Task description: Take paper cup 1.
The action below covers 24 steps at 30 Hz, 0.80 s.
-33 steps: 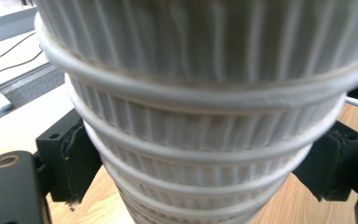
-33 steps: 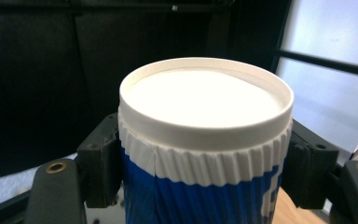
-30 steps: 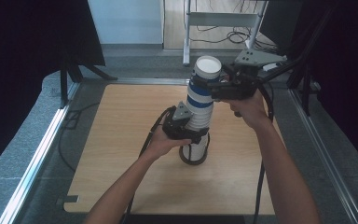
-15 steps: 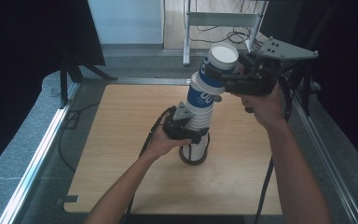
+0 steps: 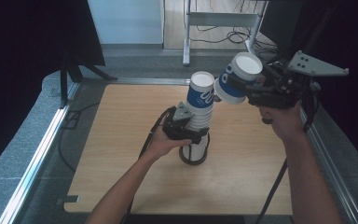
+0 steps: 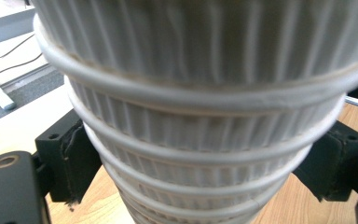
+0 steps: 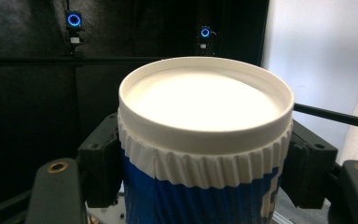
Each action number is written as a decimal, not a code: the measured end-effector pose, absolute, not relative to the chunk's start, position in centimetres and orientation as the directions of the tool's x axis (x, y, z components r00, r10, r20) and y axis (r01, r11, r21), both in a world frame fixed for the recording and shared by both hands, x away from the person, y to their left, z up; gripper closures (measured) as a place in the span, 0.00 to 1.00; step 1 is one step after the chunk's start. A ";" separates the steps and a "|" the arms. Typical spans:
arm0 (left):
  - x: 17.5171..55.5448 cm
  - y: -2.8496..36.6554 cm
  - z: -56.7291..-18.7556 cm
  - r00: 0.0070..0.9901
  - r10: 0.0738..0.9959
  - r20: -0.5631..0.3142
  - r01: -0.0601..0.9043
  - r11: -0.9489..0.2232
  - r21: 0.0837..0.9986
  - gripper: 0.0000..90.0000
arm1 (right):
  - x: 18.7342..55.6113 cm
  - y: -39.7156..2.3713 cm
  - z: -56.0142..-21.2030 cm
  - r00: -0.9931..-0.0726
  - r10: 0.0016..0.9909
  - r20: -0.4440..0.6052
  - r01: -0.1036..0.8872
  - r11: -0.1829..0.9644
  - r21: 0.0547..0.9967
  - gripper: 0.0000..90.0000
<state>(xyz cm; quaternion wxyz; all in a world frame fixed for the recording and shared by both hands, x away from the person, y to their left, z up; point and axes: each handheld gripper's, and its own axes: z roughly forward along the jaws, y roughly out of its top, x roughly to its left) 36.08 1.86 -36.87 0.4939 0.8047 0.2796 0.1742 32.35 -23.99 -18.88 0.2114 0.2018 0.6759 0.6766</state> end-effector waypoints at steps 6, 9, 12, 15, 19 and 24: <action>36.1 2.0 -36.9 0.781 0.625 -0.010 0.282 -0.338 0.898 0.10 | 31.7 -25.6 -20.4 -0.828 0.560 -0.003 -0.006 -0.004 1.000 0.30; 35.8 2.1 -37.0 0.783 0.622 -0.008 0.277 -0.337 0.900 0.05 | 31.5 -25.9 -21.1 -0.831 0.556 0.002 0.001 -0.002 1.000 0.30; 35.5 2.9 -37.2 0.780 0.625 -0.029 0.275 -0.301 0.913 0.03 | 31.2 -26.2 -22.7 -0.835 0.551 0.002 0.015 0.018 1.000 0.30; 35.3 3.2 -37.3 0.772 0.635 -0.036 0.277 -0.285 0.918 0.03 | 31.1 -26.2 -23.4 -0.835 0.550 0.003 0.024 0.030 0.999 0.30; 34.7 4.0 -37.1 0.773 0.632 -0.044 0.270 -0.266 0.926 0.03 | 31.3 -26.0 -24.8 -0.832 0.554 0.003 0.037 0.049 0.998 0.30; 33.9 5.2 -37.2 0.778 0.625 -0.060 0.266 -0.242 0.933 0.04 | 31.3 -25.7 -26.1 -0.831 0.557 0.002 0.046 0.065 0.997 0.30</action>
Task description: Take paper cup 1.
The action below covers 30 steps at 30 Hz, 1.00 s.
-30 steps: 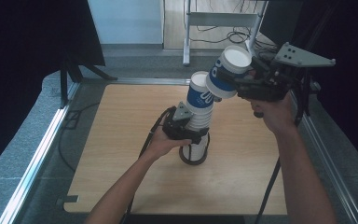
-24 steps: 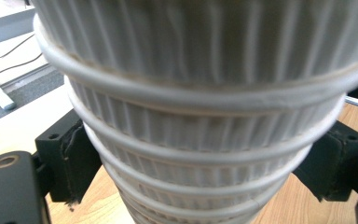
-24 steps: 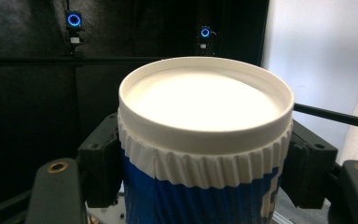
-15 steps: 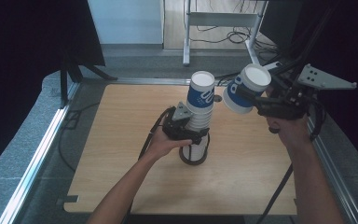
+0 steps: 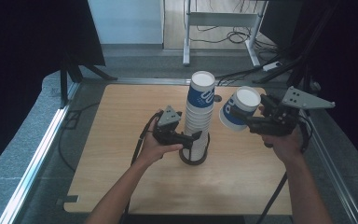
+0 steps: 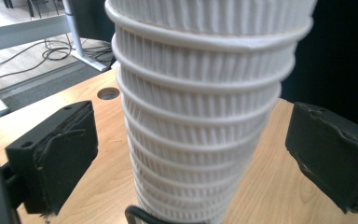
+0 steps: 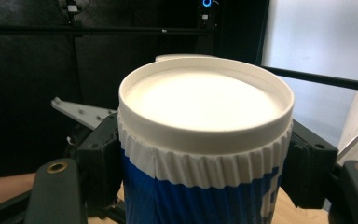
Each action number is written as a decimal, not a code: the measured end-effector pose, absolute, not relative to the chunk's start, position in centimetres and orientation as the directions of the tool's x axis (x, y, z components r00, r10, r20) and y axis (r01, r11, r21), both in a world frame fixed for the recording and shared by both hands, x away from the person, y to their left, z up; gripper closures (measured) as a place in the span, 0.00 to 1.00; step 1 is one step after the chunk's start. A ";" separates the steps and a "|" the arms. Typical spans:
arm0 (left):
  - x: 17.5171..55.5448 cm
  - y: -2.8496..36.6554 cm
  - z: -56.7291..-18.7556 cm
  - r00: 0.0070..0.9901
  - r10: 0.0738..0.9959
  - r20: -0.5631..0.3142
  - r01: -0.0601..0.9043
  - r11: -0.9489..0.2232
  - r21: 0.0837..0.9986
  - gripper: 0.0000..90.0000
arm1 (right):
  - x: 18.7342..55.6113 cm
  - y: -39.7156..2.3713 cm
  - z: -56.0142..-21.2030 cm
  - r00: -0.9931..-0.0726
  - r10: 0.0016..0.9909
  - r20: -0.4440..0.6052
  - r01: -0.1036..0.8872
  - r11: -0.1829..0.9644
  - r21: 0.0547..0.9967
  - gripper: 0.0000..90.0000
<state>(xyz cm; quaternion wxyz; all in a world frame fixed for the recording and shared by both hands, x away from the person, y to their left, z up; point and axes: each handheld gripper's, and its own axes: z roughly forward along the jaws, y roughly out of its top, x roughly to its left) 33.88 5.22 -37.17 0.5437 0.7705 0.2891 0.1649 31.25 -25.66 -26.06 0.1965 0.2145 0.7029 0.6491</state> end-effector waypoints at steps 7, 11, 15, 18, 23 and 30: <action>32.0 7.1 -38.1 0.763 0.641 -0.080 0.259 -0.191 0.947 0.05 | 31.1 -25.3 -28.5 -0.832 0.555 -0.004 0.049 0.081 0.996 0.30; 31.1 7.8 -38.7 0.754 0.653 -0.068 0.245 -0.185 0.952 0.05 | 31.0 -25.3 -29.7 -0.829 0.560 -0.001 0.061 0.091 0.994 0.30; 29.5 8.7 -39.9 0.744 0.666 -0.059 0.234 -0.177 0.956 0.06 | 30.5 -24.9 -31.0 -0.815 0.578 -0.035 0.054 0.136 0.989 0.30; 28.5 9.2 -40.6 0.738 0.673 -0.050 0.228 -0.179 0.957 0.06 | 30.0 -24.5 -32.2 -0.810 0.585 -0.055 0.057 0.171 0.984 0.30; 27.2 9.8 -41.4 0.740 0.671 -0.040 0.221 -0.187 0.957 0.07 | 29.2 -23.7 -34.2 -0.816 0.576 -0.034 0.079 0.170 0.982 0.30; 26.0 10.0 -42.2 0.750 0.660 -0.028 0.214 -0.202 0.956 0.08 | 28.5 -22.5 -37.4 -0.827 0.562 0.015 0.126 0.159 0.979 0.30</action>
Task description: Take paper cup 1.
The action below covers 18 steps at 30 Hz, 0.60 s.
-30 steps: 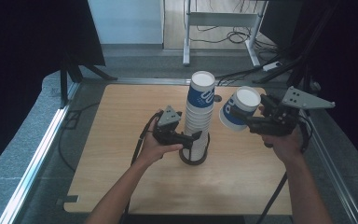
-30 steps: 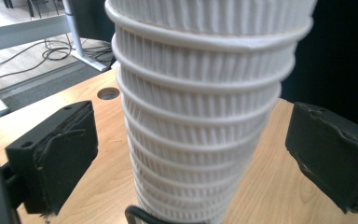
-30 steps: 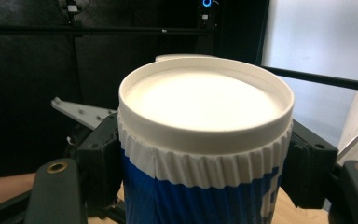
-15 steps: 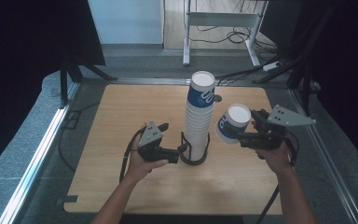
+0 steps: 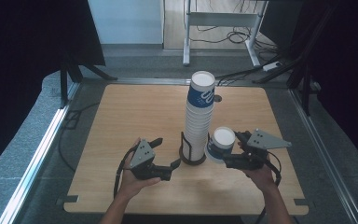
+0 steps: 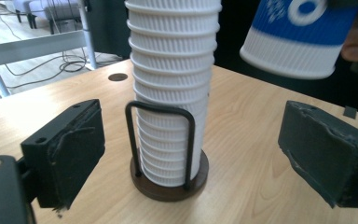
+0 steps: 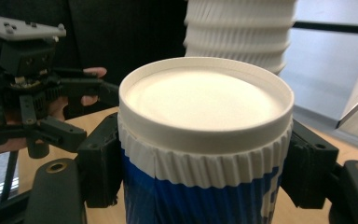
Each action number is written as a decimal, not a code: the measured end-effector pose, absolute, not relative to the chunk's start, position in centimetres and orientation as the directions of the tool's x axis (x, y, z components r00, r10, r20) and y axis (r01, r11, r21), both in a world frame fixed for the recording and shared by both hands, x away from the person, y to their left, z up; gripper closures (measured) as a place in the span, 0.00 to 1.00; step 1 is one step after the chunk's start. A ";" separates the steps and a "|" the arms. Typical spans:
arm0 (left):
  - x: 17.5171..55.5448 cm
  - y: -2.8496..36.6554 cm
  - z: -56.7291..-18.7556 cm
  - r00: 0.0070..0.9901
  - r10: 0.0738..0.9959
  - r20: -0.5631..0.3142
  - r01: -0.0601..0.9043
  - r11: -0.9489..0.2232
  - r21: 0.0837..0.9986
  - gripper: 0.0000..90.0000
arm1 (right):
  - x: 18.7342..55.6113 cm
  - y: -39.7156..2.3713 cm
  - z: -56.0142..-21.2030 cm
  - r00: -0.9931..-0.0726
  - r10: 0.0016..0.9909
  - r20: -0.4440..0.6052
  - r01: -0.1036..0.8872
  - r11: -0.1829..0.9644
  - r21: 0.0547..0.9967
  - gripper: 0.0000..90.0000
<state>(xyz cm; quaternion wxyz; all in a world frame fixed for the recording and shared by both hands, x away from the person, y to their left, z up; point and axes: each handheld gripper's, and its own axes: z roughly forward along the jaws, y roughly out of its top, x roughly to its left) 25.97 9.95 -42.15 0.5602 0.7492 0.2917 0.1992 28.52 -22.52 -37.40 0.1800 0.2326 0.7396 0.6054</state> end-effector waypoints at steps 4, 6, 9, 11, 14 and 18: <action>25.1 10.1 -42.9 0.754 0.657 -0.026 0.224 -0.219 0.950 0.08 | 28.3 -22.0 -38.9 -0.829 0.558 0.035 0.150 0.161 0.975 0.30; 24.8 10.2 -43.3 0.758 0.652 -0.034 0.232 -0.221 0.947 0.08 | 28.0 -21.8 -39.5 -0.832 0.553 0.052 0.158 0.147 0.976 0.30; 24.5 10.2 -43.7 0.756 0.654 -0.026 0.239 -0.240 0.941 0.09 | 27.8 -21.5 -40.3 -0.837 0.542 0.076 0.172 0.128 0.977 0.30; 24.4 10.3 -43.7 0.756 0.654 -0.023 0.239 -0.242 0.940 0.09 | 27.7 -21.2 -40.9 -0.838 0.540 0.084 0.178 0.125 0.976 0.30; 24.0 10.5 -43.9 0.757 0.652 -0.042 0.249 -0.228 0.941 0.09 | 27.5 -20.6 -41.7 -0.843 0.530 0.094 0.184 0.120 0.976 0.30; 23.8 10.6 -44.4 0.765 0.642 -0.057 0.264 -0.232 0.936 0.09 | 27.6 -19.5 -42.6 -0.851 0.519 0.075 0.186 0.166 0.968 0.30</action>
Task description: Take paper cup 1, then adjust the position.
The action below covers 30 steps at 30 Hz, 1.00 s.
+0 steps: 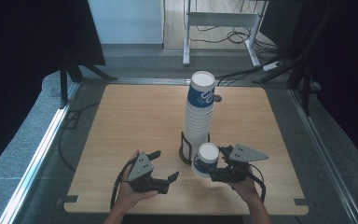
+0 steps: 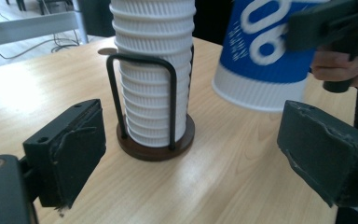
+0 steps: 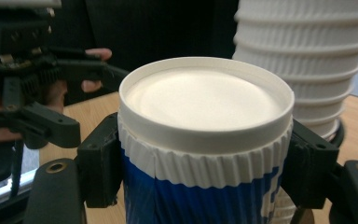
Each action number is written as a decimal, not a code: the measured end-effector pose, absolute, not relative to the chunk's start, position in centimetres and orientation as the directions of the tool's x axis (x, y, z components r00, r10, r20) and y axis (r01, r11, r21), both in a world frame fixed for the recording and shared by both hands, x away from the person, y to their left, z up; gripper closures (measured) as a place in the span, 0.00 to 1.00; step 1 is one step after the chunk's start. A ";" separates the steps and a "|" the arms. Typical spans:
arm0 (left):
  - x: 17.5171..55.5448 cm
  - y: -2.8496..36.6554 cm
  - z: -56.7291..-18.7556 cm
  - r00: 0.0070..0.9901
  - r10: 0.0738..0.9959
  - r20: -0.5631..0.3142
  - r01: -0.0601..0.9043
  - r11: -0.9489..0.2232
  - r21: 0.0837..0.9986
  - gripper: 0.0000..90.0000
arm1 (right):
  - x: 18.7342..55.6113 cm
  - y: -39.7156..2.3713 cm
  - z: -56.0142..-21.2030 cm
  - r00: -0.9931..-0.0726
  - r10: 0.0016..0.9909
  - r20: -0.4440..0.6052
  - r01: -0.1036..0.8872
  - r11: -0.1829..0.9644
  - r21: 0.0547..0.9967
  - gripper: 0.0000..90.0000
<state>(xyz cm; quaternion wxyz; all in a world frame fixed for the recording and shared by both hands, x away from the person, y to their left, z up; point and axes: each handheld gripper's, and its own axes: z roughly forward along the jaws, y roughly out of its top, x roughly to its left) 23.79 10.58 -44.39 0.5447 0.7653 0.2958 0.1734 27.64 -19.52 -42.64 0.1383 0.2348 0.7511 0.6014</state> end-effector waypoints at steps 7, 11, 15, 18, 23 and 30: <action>23.8 10.1 -45.2 0.774 0.630 -0.065 0.279 -0.248 0.928 0.09 | 27.5 -17.8 -44.3 -0.867 0.492 0.080 0.206 0.208 0.956 0.29; 23.7 9.6 -45.5 0.782 0.620 -0.062 0.281 -0.263 0.923 0.09 | 27.5 -17.2 -44.9 -0.872 0.480 0.101 0.222 0.201 0.954 0.29; 23.5 9.1 -45.7 0.794 0.606 -0.056 0.279 -0.281 0.918 0.09 | 27.7 -16.9 -45.3 -0.869 0.483 0.109 0.228 0.194 0.954 0.29; 23.4 8.9 -45.7 0.797 0.601 -0.053 0.276 -0.285 0.918 0.09 | 27.7 -16.9 -45.3 -0.865 0.489 0.113 0.230 0.185 0.955 0.29; 23.3 8.1 -46.1 0.801 0.597 -0.046 0.277 -0.300 0.913 0.09 | 27.7 -17.0 -45.3 -0.859 0.498 0.119 0.230 0.169 0.958 0.29; 23.4 7.0 -46.7 0.804 0.592 -0.049 0.284 -0.311 0.907 0.08 | 27.7 -16.5 -45.5 -0.859 0.497 0.118 0.228 0.166 0.959 0.29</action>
